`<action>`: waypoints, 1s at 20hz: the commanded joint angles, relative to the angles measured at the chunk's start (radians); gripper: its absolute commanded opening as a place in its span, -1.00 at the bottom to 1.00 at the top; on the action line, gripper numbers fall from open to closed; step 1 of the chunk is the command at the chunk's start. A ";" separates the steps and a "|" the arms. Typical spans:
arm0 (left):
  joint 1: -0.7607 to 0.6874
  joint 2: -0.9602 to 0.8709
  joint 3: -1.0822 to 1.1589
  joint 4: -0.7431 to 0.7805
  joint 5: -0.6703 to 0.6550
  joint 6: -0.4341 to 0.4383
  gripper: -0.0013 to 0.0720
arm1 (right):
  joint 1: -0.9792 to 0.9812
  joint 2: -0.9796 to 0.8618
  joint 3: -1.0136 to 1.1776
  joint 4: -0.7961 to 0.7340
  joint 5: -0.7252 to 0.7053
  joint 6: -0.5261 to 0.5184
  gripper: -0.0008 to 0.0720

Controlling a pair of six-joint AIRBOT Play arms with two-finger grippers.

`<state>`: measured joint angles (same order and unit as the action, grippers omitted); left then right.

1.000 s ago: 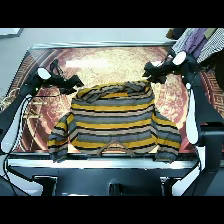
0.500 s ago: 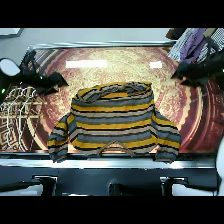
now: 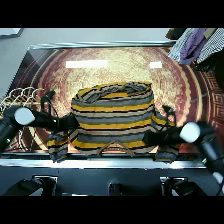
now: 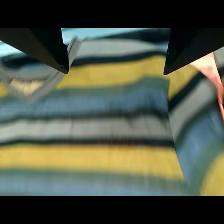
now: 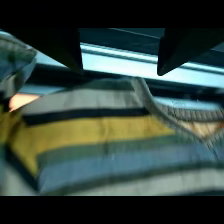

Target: Fold the clothes and pants, and hang the long-sleeved shirts on hangers.

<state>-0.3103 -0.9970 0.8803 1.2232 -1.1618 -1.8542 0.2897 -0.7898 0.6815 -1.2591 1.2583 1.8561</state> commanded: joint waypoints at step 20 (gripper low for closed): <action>-0.370 -0.008 -0.130 0.090 0.092 -0.240 0.92 | 0.344 -0.144 -0.176 -0.028 -0.282 0.322 -0.88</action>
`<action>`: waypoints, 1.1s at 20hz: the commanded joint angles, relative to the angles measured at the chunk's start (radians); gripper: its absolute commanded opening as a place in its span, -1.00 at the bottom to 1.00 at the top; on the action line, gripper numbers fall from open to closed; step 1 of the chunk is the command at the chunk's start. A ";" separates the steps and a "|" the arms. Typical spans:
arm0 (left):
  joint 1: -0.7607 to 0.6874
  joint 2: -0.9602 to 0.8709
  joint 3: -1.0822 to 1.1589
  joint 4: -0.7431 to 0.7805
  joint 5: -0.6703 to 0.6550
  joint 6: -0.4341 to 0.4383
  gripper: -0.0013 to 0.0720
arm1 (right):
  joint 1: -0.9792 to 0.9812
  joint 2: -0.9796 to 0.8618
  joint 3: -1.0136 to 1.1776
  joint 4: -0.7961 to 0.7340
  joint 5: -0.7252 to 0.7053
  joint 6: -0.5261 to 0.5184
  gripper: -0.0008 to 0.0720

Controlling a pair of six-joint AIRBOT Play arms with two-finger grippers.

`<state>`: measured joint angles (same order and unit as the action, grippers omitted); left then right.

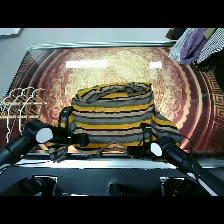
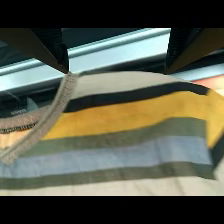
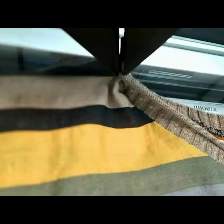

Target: Fold the clothes and pants, and hang the long-sleeved shirts on hangers.

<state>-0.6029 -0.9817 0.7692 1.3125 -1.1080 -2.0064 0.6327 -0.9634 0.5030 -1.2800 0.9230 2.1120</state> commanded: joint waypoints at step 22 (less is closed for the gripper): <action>-0.328 -0.263 -0.015 0.076 0.216 -0.439 -0.89 | 0.001 0.108 0.003 0.021 0.101 0.110 -0.88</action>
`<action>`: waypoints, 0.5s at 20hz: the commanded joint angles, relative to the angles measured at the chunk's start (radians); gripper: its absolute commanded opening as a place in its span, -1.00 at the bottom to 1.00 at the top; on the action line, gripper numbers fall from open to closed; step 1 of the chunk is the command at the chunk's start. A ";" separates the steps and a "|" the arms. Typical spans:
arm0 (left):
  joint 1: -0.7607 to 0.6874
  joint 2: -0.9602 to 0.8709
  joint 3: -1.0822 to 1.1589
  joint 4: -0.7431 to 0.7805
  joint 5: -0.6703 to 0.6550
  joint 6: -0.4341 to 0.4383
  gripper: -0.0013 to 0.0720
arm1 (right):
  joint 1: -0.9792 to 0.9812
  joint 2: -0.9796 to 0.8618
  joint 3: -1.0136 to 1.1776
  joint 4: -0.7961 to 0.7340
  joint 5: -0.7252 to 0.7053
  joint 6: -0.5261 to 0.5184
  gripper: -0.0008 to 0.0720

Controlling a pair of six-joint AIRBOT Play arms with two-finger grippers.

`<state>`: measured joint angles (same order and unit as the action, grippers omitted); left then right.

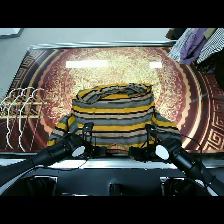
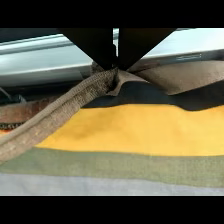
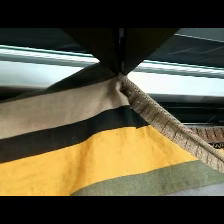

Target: Fold the clothes and pants, and hang the long-sleeved shirts on hangers.

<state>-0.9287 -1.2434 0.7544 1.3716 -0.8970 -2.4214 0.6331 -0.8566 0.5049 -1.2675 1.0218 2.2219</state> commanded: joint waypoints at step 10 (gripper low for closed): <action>0.099 0.165 0.187 0.016 -0.241 0.171 -0.89 | -0.001 -0.011 0.498 -0.501 0.260 -0.017 -0.89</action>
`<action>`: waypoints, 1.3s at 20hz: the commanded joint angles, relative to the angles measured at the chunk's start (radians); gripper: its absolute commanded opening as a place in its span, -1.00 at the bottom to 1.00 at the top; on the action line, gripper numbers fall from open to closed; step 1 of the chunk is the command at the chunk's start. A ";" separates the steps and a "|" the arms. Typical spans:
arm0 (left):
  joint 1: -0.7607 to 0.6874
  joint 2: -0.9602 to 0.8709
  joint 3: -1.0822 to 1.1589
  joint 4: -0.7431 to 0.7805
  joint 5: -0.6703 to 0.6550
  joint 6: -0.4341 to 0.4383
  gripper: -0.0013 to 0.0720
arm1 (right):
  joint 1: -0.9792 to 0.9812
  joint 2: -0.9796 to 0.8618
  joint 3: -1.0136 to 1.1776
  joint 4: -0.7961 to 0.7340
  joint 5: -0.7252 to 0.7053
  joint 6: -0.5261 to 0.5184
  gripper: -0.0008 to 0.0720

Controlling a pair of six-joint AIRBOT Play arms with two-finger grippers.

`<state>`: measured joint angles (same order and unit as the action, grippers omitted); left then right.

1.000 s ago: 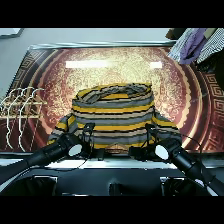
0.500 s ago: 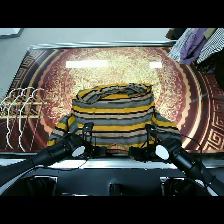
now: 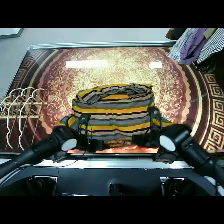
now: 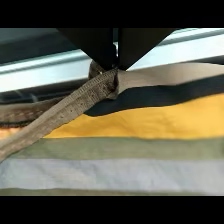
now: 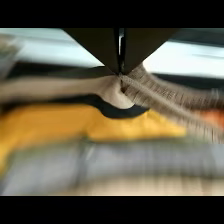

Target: Fold the clothes and pants, and hang the long-sleeved shirts on hangers.

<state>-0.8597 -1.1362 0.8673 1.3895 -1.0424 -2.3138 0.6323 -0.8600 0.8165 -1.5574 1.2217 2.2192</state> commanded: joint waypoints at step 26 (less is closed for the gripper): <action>-0.117 -0.306 0.146 -0.433 0.362 -0.083 -0.89 | 0.000 -0.392 0.197 -0.252 -0.209 0.361 -0.52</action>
<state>-1.0019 -1.4185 1.0130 0.9623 -0.6868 -2.4012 0.6323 -1.2251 1.0157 -1.8271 1.0225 2.5202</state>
